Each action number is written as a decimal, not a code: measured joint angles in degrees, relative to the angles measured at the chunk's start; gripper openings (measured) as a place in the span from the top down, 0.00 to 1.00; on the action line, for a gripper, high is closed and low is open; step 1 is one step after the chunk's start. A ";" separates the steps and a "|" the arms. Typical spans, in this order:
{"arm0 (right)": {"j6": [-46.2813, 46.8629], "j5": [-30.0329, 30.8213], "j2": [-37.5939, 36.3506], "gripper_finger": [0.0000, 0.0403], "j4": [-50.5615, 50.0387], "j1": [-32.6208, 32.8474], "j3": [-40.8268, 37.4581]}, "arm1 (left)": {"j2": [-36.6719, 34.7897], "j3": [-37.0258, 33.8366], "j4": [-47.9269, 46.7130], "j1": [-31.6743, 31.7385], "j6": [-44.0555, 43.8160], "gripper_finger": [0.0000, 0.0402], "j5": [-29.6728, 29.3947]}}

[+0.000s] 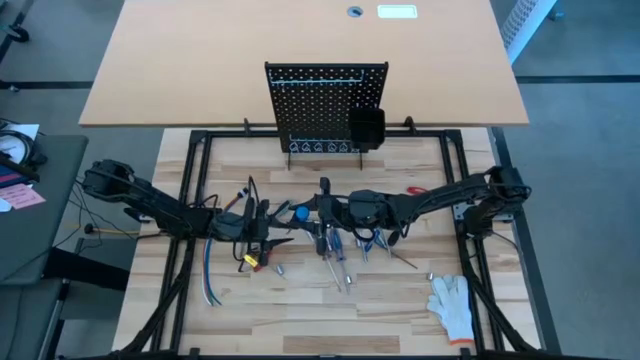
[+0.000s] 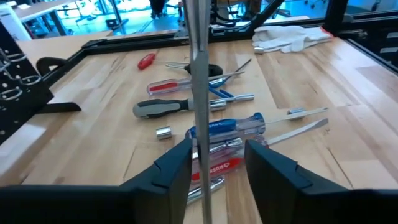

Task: Hang tools onto peg board
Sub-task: Hang the black-blue screwdriver on the pegboard, then hang the gray screwdriver on the pegboard

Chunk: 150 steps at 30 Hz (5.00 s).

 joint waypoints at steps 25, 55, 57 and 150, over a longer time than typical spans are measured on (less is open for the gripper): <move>0.44 6.31 -3.73 0.26 -5.97 0.79 0.00 | -2.91 0.00 0.92 -0.02 -3.18 0.99 -1.80; -6.23 24.92 -12.43 0.24 -14.00 10.08 0.00 | -10.74 41.18 -37.36 42.16 -0.38 1.00 16.44; -6.35 24.92 -12.43 0.24 -13.99 10.08 0.00 | -8.98 41.68 -37.47 44.40 -1.15 1.00 17.85; -6.93 -2.08 9.69 0.24 -12.43 -2.47 4.18 | -35.80 -4.64 -52.95 0.01 -29.89 1.00 -22.55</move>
